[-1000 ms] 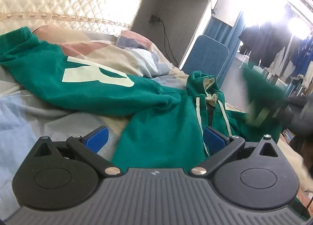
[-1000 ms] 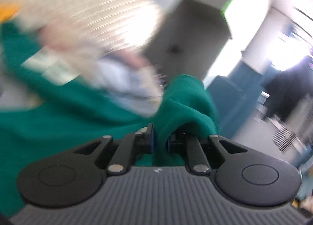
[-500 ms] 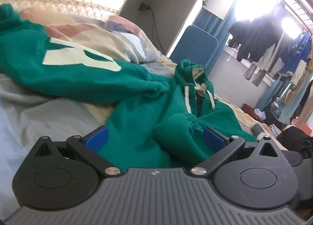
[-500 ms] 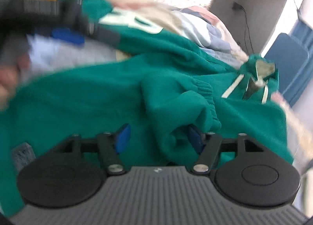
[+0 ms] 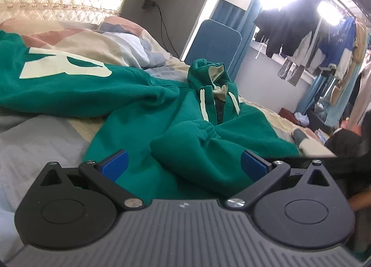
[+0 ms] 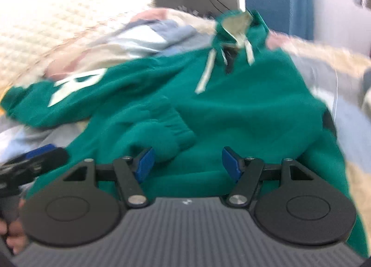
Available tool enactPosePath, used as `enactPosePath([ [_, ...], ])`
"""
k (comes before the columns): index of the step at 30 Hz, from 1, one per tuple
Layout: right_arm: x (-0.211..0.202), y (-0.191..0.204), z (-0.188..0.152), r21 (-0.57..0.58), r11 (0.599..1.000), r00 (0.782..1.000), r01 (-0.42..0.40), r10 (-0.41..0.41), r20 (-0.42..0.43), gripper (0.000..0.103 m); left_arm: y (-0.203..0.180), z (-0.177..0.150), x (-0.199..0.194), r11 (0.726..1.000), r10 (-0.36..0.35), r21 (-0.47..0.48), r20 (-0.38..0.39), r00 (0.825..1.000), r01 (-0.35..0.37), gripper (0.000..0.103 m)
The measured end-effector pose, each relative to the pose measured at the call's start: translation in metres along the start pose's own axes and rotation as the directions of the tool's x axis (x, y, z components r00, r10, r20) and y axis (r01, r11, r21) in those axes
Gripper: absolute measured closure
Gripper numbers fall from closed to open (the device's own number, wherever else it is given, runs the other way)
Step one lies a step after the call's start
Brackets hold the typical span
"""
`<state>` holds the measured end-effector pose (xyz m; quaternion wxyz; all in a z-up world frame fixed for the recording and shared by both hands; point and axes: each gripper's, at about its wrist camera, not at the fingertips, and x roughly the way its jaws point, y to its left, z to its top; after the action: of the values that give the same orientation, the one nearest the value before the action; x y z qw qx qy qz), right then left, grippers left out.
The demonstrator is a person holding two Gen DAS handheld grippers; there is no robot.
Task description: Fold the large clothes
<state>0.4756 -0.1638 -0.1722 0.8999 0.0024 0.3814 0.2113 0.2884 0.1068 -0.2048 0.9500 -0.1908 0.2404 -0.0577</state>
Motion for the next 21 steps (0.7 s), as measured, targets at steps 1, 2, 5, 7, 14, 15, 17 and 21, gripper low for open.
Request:
enactPosePath([
  [1,0.012,0.003,-0.001,-0.028,1.000,1.000,0.005,-0.005,-0.014,0.037,0.001,0.001,0.001,1.000,0.000,-0.006,0.004,1.000,0.000,0.000],
  [2,0.023,0.005,0.000,-0.039,0.999,1.000,-0.009,0.008,-0.016,0.037,0.002,0.002,0.002,1.000,0.002,-0.007,0.010,1.000,-0.002,0.000],
  [5,0.034,0.014,0.001,-0.013,0.997,0.997,-0.080,0.080,0.003,0.038,0.009,0.004,0.000,1.000,0.018,-0.021,0.035,0.999,-0.017,0.000],
  [7,0.033,0.025,0.000,-0.022,0.991,0.990,-0.135,0.136,0.032,0.038,0.016,0.008,-0.003,0.998,0.027,-0.053,0.052,0.998,-0.024,0.000],
  [14,0.008,0.075,-0.011,-0.225,0.925,0.943,-0.305,0.327,0.067,0.034,0.047,0.022,-0.013,0.985,0.075,-0.163,0.107,0.991,-0.057,0.000],
  [15,0.005,0.080,-0.013,-0.253,0.916,0.940,-0.311,0.336,0.060,0.034,0.052,0.024,-0.015,0.981,0.086,-0.182,0.114,0.990,-0.064,0.000],
  [17,-0.001,0.091,-0.019,-0.307,0.880,0.921,-0.361,0.389,0.031,0.034,0.060,0.026,-0.019,0.975,0.088,-0.212,0.121,0.989,-0.061,0.000],
  [21,-0.013,0.105,-0.032,-0.383,0.831,0.901,-0.404,0.433,-0.012,0.035,0.065,0.028,-0.026,0.972,0.091,-0.228,0.136,0.987,-0.059,0.000],
])
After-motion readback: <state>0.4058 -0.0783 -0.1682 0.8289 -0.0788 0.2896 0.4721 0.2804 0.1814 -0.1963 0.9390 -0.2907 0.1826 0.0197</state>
